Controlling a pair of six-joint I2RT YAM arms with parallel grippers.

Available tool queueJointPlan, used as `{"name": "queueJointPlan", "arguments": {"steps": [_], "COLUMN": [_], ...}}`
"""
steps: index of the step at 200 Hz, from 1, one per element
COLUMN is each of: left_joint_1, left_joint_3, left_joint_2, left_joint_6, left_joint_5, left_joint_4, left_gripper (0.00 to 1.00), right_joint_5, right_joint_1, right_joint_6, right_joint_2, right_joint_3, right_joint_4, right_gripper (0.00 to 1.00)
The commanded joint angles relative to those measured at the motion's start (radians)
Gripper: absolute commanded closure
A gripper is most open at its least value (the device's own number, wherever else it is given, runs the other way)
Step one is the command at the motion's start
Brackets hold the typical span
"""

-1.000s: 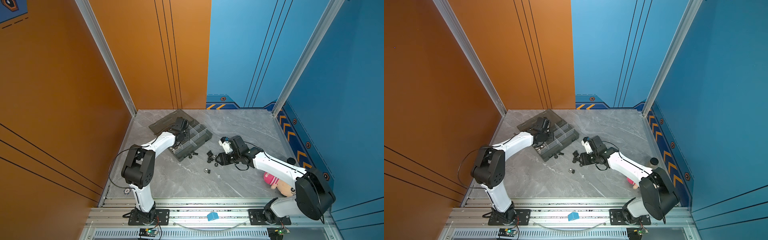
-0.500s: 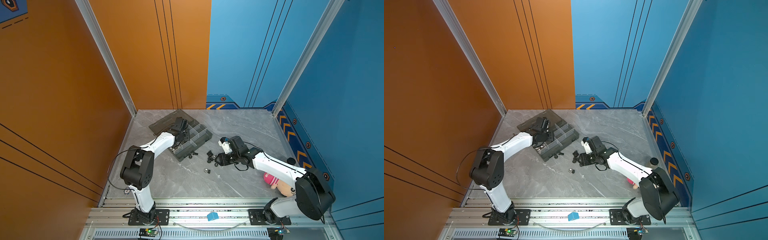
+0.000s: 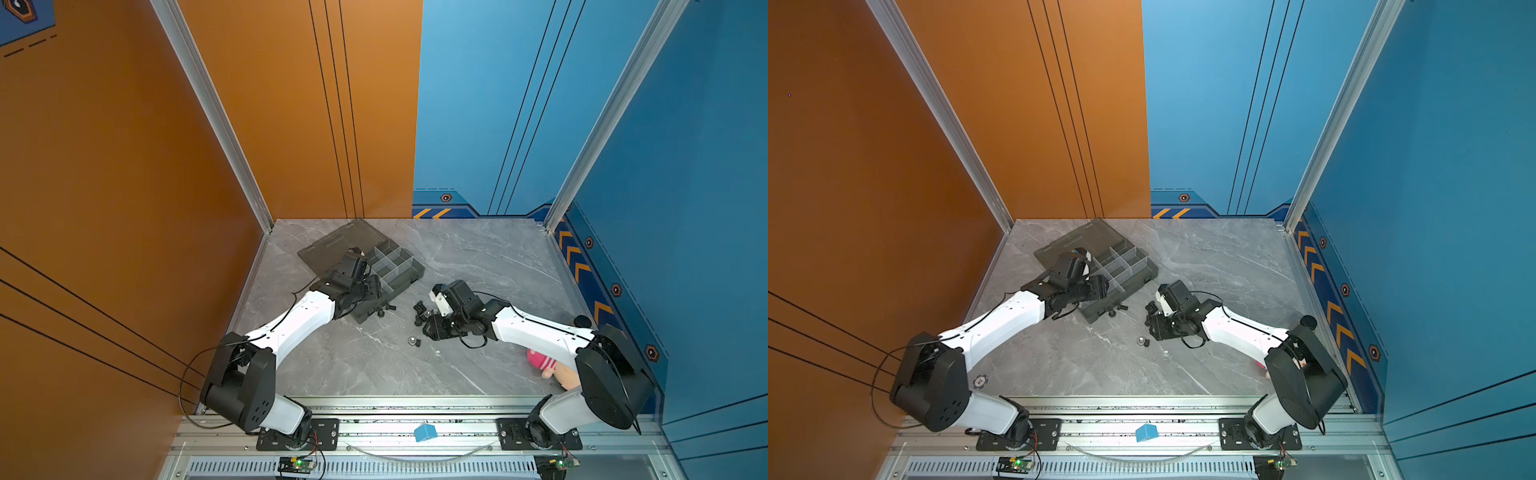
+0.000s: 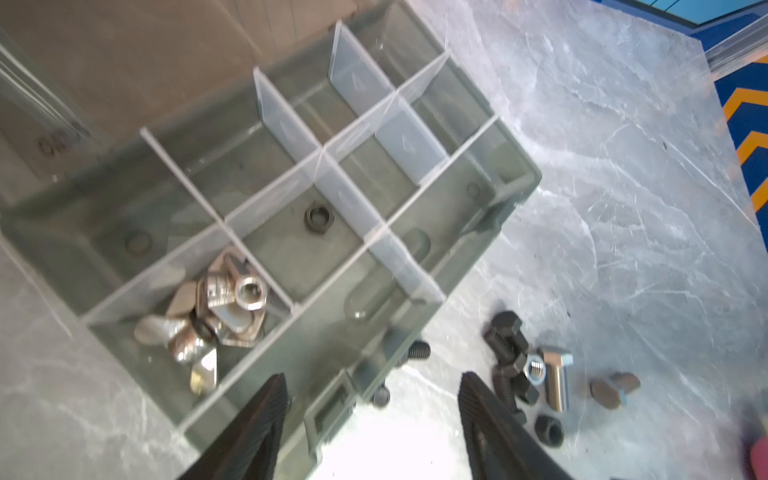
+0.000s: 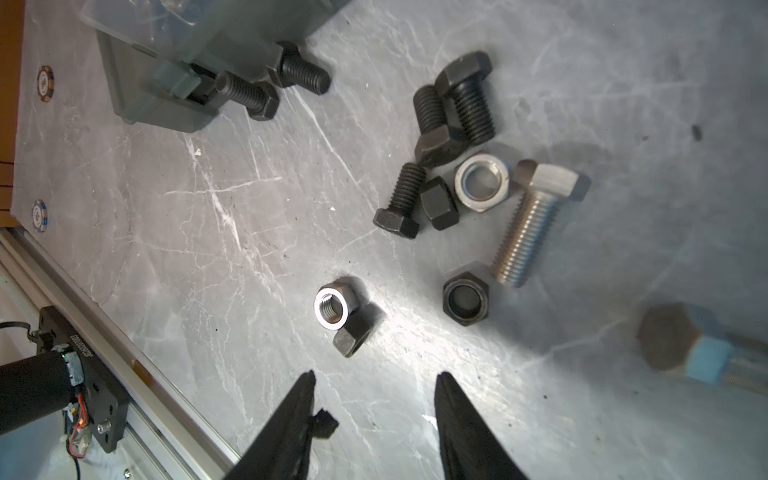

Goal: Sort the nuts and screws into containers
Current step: 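Draw the left gripper back while the right gripper moves to a silver hex nut, then lower the right gripper toward the silver hex nut beside a black nut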

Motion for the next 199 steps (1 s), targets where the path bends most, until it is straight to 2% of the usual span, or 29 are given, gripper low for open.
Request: {"name": "queueJointPlan", "arguments": {"steps": [1, 50, 137, 199], "left_joint_1": [-0.011, -0.032, -0.041, -0.038], "left_joint_3": [-0.047, -0.129, -0.185, -0.187], "left_joint_2": [-0.060, -0.129, -0.147, -0.144], "left_joint_6": [-0.035, -0.075, -0.097, -0.092], "left_joint_5": [0.006, 0.003, 0.017, 0.017], "left_joint_4": [-0.021, -0.025, 0.004, 0.009], "left_gripper": [0.31, 0.28, 0.28, 0.28], "right_joint_5": [0.032, 0.051, 0.091, 0.093], "right_joint_1": [0.050, 0.108, 0.117, 0.110], "right_joint_6": [0.107, 0.162, 0.154, 0.155], "right_joint_2": [0.031, 0.107, 0.172, 0.165], "right_joint_3": [-0.011, 0.009, 0.050, 0.037], "right_joint_4": [0.036, 0.060, 0.025, 0.015], "right_gripper": [0.51, 0.52, 0.53, 0.66]}}
